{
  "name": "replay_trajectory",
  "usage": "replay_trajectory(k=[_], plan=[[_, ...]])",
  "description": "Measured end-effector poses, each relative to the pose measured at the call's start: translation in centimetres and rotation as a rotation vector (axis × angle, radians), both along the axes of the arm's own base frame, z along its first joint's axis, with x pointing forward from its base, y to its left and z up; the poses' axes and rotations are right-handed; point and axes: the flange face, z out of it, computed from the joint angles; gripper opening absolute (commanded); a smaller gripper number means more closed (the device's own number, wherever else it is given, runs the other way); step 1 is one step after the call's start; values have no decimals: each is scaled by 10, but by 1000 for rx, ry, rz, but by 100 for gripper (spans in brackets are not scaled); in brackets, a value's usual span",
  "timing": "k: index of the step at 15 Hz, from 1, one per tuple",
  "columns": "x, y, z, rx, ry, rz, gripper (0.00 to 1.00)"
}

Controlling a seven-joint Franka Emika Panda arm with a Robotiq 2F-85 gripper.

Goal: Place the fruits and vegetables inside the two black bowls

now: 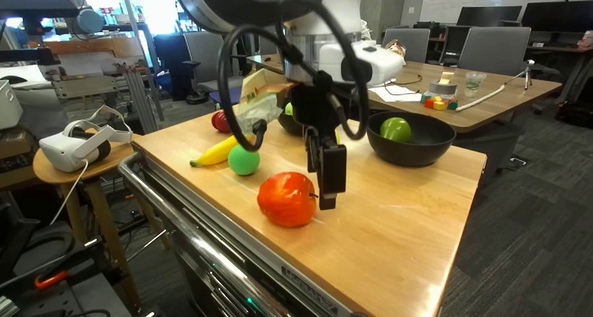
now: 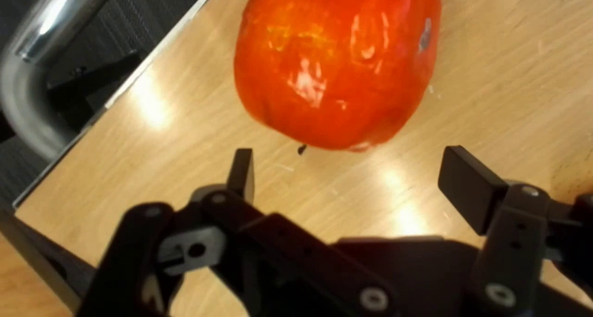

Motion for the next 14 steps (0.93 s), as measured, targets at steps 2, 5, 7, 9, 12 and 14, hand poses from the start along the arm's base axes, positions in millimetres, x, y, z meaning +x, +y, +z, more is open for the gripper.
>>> replay_trajectory(k=[2,5,7,9,12,14], plan=[[-4,-3,-13,36,8,-46,100],[-4,0,-24,76,14,-86,100],[-4,2,-28,86,27,-88,100],[-7,4,-31,100,55,-86,100],[-16,8,-34,114,136,-61,100],[-22,11,-32,117,194,-39,100]])
